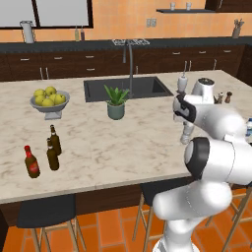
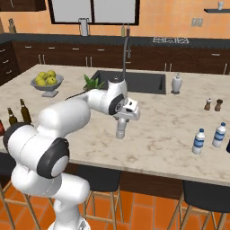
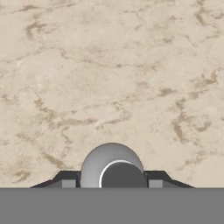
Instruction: Move the plastic bottles in the middle to the plastics group, and the glass bottles in the middle to the glass group.
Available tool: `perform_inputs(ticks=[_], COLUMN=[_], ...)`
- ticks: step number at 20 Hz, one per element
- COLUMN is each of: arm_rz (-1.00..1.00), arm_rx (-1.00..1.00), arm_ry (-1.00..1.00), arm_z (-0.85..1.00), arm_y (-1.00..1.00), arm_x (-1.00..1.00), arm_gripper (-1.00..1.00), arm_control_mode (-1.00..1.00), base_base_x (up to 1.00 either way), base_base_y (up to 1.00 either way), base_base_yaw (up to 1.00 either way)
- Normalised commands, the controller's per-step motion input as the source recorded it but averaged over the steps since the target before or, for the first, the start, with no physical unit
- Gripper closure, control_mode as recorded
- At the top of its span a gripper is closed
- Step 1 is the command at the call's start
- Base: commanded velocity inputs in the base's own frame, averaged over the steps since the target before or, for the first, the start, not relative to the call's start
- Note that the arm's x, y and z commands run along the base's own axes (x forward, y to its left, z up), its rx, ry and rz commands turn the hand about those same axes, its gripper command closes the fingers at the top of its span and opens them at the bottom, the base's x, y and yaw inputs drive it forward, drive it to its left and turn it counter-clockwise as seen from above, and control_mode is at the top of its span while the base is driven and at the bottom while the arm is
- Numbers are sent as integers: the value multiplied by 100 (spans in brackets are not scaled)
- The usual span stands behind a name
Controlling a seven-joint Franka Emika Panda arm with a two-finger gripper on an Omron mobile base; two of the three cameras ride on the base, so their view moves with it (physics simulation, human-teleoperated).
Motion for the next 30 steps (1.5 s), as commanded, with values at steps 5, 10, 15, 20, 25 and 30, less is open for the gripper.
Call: perform_inputs(ticks=[5, 10, 15, 20, 25, 30], arm_rz=[-20, -21, -21, -21, -19, -17], arm_rx=[1, 1, 1, 0, 0, 0], arm_ry=[0, 0, 0, 0, 0, 0], arm_z=[1, 0, 0, 0, 0, -3], arm_y=[-100, -100, -100, -100, -100, -100], arm_x=[-33, -36, -19, -9, -9, -17], arm_gripper=[100, 100, 100, 100, 100, 100], arm_control_mode=[-100, -100, -100, -100, -100, -100], base_base_x=[0, 0, 0, 0, 0, 0], base_base_y=[0, 0, 0, 0, 0, 0], base_base_yaw=[0, 0, 0, 0, 0, 0])
